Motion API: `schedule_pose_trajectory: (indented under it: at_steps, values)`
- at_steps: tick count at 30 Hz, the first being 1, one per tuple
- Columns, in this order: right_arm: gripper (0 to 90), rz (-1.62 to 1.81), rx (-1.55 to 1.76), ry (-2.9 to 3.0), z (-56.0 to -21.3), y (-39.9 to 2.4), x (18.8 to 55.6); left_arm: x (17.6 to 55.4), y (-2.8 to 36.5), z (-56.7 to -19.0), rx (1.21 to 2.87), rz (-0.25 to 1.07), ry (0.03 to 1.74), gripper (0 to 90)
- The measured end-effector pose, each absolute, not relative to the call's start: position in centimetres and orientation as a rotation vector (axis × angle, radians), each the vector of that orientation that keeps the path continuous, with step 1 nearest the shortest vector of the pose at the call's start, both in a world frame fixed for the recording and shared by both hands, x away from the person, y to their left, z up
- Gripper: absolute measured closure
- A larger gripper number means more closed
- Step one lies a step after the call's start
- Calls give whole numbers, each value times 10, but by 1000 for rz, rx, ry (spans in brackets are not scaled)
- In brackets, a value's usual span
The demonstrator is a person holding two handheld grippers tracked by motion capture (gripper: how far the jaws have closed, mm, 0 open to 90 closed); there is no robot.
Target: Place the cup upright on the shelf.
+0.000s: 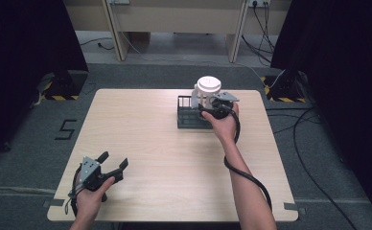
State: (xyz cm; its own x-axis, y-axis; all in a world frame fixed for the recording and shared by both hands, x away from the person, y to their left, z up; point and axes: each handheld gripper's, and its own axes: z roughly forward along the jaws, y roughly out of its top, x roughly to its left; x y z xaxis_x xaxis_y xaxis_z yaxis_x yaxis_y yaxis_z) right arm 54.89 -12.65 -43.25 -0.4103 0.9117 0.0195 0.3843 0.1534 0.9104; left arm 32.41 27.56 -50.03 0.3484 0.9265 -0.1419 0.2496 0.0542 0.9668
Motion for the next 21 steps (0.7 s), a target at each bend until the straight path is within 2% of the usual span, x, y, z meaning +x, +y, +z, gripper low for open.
schedule_pose_trajectory:
  at_steps: [21]
  values:
    - [159,1234,1219,1877,-429,-150,516,324,275,-500,1462,744,1135,151]
